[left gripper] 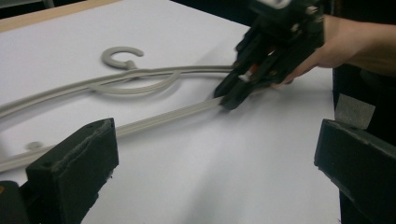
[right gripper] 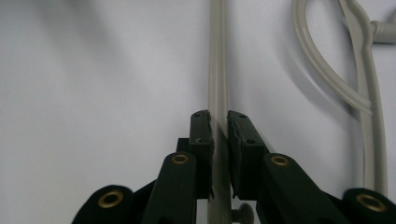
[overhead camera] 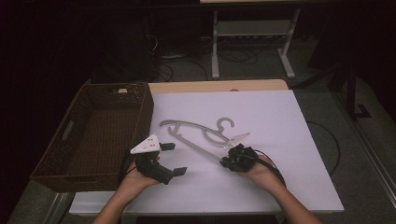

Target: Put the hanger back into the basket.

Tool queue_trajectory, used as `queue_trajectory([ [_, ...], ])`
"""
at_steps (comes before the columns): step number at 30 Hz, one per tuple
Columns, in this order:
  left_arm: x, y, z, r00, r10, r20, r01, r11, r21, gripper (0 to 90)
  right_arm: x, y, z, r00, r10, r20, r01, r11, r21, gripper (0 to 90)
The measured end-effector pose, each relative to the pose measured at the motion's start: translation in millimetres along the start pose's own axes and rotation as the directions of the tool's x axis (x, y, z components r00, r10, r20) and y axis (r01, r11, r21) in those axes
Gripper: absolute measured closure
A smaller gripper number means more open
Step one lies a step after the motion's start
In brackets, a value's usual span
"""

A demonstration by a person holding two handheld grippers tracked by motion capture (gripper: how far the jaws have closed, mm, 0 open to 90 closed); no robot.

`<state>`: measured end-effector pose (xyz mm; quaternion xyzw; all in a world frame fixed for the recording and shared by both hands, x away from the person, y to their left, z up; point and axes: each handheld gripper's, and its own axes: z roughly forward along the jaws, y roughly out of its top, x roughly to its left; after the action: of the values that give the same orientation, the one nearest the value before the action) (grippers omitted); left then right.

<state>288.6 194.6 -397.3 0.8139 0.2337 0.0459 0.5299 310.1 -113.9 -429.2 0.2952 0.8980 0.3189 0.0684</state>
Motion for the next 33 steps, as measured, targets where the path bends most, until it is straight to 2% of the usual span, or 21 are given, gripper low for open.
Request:
queue_trajectory([
  [7, -1.0, -1.3, 3.4, 1.0, -0.001, 0.004, 0.001, 1.0, 0.006, 0.0, -5.1, -33.7, -31.9, 0.9988, -0.046, -0.018, 0.046, 0.999, -0.019, 79.9],
  [14, -0.2, -1.7, 4.2, 0.9999, -0.01, 0.009, 0.01, 0.9999, 0.006, 0.0, -7.3, -44.2, -39.2, 0.9983, -0.047, -0.035, 0.047, 0.999, -0.015, 78.3],
  [15, 0.6, -1.8, 4.0, 0.9999, -0.006, 0.009, 0.006, 1.0, 0.006, 0.0, -8.1, -43.6, -42.1, 0.9977, -0.042, -0.053, 0.04, 0.999, -0.031, 72.4],
  [16, 0.6, -1.8, 4.0, 0.9999, -0.006, 0.009, 0.006, 1.0, 0.006, 0.0, -8.1, -43.6, -42.1, 0.9977, -0.042, -0.053, 0.04, 0.999, -0.031, 72.4],
  [17, 0.5, -1.9, 4.1, 0.9999, -0.007, 0.01, 0.007, 0.9999, 0.008, 0.0, -10.1, -41.7, -49.2, 0.9984, -0.029, -0.049, 0.026, 0.998, -0.051, 70.4],
  [19, 0.2, -2.2, 4.5, 0.9999, -0.008, 0.012, 0.008, 0.9999, 0.009, 0.0, -12.5, -40.8, -52.9, 0.9989, -0.027, -0.039, 0.024, 0.997, -0.07, 69.9],
  [20, 0.1, -2.3, 4.7, 0.9999, -0.008, 0.013, 0.008, 0.9999, 0.009, 0.0, -18.3, -39.3, -59.7, 0.9998, 0.002, -0.019, -0.004, 0.996, -0.093, 71.5],
  [22, -0.5, -2.1, 4.9, 0.9998, -0.01, 0.014, 0.01, 0.9999, 0.008, 0.0, -21.9, -38.8, -62.3, 0.9999, 0.013, -0.003, -0.014, 0.995, -0.099, 73.6],
  [23, -0.6, -2.1, 4.9, 0.9999, -0.008, 0.014, 0.008, 0.9999, 0.008, 0.0, -29.7, -39.0, -65.4, 0.9989, 0.04, 0.023, -0.038, 0.994, -0.105, 77.7],
  [24, -0.6, -2.1, 4.9, 0.9999, -0.006, 0.014, 0.006, 0.9999, 0.009, 0.0, -29.7, -39.0, -65.4, 0.9989, 0.04, 0.023, -0.038, 0.994, -0.105, 77.7],
  [26, -0.9, -2.0, 4.5, 0.9999, -0.004, 0.014, 0.004, 1.0, 0.008, 0.0, -39.8, -41.3, -66.7, 0.9951, 0.078, 0.061, -0.072, 0.993, -0.097, 84.2],
  [27, -0.9, -1.9, 4.4, 0.9999, -0.004, 0.014, 0.003, 1.0, 0.007, 0.0, -42.2, -42.4, -67.2, 0.9936, 0.092, 0.065, -0.086, 0.993, -0.085, 86.1],
  [29, -0.8, -2.0, 4.6, 0.9999, -0.006, 0.014, 0.006, 1.0, 0.006, 0.0, -44.8, -43.6, -66.3, 0.9936, 0.09, 0.069, -0.085, 0.993, -0.076, 87.5],
  [33, -0.8, -2.4, 5.5, 0.9999, -0.004, 0.015, 0.004, 0.9999, 0.013, 0.0, -51.4, -51.1, -59.7, 0.9893, 0.124, 0.076, -0.123, 0.992, -0.019, 89.2],
])
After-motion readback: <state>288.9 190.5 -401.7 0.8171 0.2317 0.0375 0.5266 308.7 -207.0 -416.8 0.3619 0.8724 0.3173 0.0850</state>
